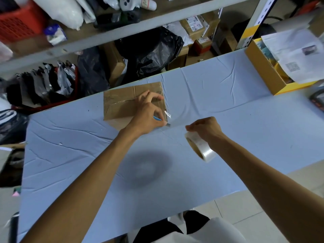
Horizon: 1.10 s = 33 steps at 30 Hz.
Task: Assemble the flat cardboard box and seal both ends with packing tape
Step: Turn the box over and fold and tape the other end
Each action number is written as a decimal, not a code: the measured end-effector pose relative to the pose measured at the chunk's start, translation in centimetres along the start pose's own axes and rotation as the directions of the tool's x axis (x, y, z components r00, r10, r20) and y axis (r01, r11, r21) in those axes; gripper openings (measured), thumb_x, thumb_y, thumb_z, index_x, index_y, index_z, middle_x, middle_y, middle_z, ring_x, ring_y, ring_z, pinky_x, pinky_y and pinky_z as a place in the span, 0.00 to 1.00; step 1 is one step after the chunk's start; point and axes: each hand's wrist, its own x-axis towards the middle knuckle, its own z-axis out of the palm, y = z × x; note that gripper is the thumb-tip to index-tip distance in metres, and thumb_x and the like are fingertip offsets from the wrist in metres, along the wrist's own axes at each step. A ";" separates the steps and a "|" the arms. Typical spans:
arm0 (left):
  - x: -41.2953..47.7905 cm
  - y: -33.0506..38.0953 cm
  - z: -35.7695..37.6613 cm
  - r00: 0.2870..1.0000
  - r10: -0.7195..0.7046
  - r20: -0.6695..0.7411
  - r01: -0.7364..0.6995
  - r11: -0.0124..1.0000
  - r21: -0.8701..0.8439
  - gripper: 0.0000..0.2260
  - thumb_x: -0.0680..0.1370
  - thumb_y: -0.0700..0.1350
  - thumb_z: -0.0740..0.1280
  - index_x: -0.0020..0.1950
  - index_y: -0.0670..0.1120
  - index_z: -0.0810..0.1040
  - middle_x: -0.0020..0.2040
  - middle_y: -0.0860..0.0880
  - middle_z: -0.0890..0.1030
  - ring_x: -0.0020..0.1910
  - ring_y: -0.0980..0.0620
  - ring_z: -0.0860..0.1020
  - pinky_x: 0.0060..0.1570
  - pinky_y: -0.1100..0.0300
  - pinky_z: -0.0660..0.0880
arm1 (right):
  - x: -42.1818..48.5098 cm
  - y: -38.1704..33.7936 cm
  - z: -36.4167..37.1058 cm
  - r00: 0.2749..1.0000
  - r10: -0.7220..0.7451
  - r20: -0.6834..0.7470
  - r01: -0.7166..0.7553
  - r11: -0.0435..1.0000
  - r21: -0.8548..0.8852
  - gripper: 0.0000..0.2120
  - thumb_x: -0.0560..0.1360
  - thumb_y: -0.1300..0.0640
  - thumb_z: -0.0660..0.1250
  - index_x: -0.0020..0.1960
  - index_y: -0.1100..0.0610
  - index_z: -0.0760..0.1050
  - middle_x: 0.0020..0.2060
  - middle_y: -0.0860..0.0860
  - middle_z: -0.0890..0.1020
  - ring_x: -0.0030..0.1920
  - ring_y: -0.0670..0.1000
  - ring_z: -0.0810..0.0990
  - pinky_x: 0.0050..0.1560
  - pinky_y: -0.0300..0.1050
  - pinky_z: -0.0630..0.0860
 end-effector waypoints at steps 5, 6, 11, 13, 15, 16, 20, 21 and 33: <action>-0.5 -0.1 -0.1 1.000 0.026 0.007 -0.025 0.999 -0.043 0.06 0.66 0.47 0.78 0.34 0.51 0.82 0.66 0.55 0.70 0.73 0.51 0.54 0.65 0.59 0.51 | 0.3 2.2 -2.5 0.996 -0.073 0.049 0.079 0.986 -0.144 0.05 0.69 0.52 0.75 0.40 0.53 0.82 0.36 0.49 0.79 0.34 0.47 0.75 0.30 0.37 0.68; -0.5 -0.1 -0.1 1.000 0.030 0.003 -0.030 0.997 -0.066 0.06 0.66 0.48 0.78 0.34 0.51 0.82 0.66 0.55 0.70 0.73 0.51 0.54 0.66 0.59 0.51 | 0.3 2.4 -2.7 0.993 -0.100 0.067 0.109 0.982 -0.151 0.05 0.70 0.52 0.74 0.39 0.53 0.81 0.36 0.48 0.78 0.34 0.46 0.75 0.30 0.37 0.67; -0.3 -0.4 -0.6 1.000 0.017 -0.016 -0.019 0.983 -0.181 0.06 0.66 0.48 0.78 0.36 0.52 0.82 0.66 0.53 0.73 0.70 0.59 0.54 0.67 0.59 0.52 | 1.0 2.9 -2.1 0.973 -0.193 0.129 0.211 0.966 -0.152 0.05 0.73 0.52 0.70 0.41 0.52 0.79 0.42 0.51 0.83 0.44 0.53 0.81 0.43 0.44 0.73; -0.3 -0.2 -0.8 1.000 0.013 -0.012 -0.015 0.985 -0.171 0.06 0.66 0.48 0.78 0.36 0.51 0.82 0.65 0.53 0.73 0.69 0.59 0.55 0.66 0.59 0.52 | 1.2 3.0 -1.8 0.965 -0.205 0.161 0.244 0.929 -0.277 0.04 0.74 0.51 0.68 0.44 0.51 0.75 0.41 0.52 0.82 0.42 0.55 0.79 0.45 0.49 0.74; -0.2 0.0 -0.9 1.000 0.016 -0.013 -0.018 0.989 -0.150 0.06 0.66 0.48 0.78 0.37 0.50 0.83 0.65 0.52 0.73 0.69 0.57 0.56 0.66 0.59 0.53 | 1.4 3.2 -1.7 0.958 -0.189 0.217 0.263 0.881 -0.393 0.05 0.75 0.51 0.66 0.47 0.50 0.70 0.37 0.53 0.77 0.36 0.54 0.74 0.41 0.49 0.70; -0.1 0.0 -0.9 1.000 0.016 -0.013 -0.017 0.989 -0.144 0.06 0.66 0.48 0.78 0.37 0.49 0.84 0.65 0.53 0.73 0.70 0.55 0.56 0.66 0.58 0.53 | 1.4 3.3 -1.6 0.957 -0.177 0.229 0.261 0.868 -0.422 0.05 0.75 0.52 0.65 0.47 0.49 0.69 0.37 0.53 0.76 0.35 0.53 0.73 0.40 0.49 0.69; -0.2 0.0 -0.9 1.000 0.018 -0.002 -0.018 0.991 -0.132 0.06 0.66 0.48 0.78 0.38 0.49 0.84 0.65 0.52 0.73 0.72 0.51 0.57 0.67 0.58 0.54 | 1.3 4.2 -1.0 0.973 -0.156 0.171 0.225 0.819 -0.529 0.04 0.77 0.52 0.58 0.45 0.48 0.70 0.31 0.48 0.73 0.34 0.53 0.72 0.35 0.45 0.65; -0.2 0.0 -1.0 1.000 0.017 -0.001 -0.017 0.991 -0.131 0.06 0.66 0.48 0.78 0.38 0.49 0.84 0.65 0.52 0.73 0.72 0.51 0.57 0.66 0.58 0.54 | 1.2 4.3 -0.8 0.976 -0.160 0.147 0.215 0.812 -0.543 0.05 0.78 0.50 0.57 0.46 0.48 0.71 0.33 0.48 0.73 0.37 0.54 0.74 0.37 0.45 0.65; -0.3 0.1 -1.0 1.000 0.017 -0.011 -0.018 0.996 -0.088 0.07 0.66 0.49 0.78 0.39 0.48 0.85 0.66 0.53 0.73 0.72 0.50 0.57 0.64 0.59 0.53 | 0.2 4.0 0.9 0.936 -0.341 0.092 0.308 0.660 -0.685 0.21 0.77 0.50 0.65 0.63 0.57 0.61 0.42 0.58 0.79 0.43 0.60 0.76 0.39 0.47 0.67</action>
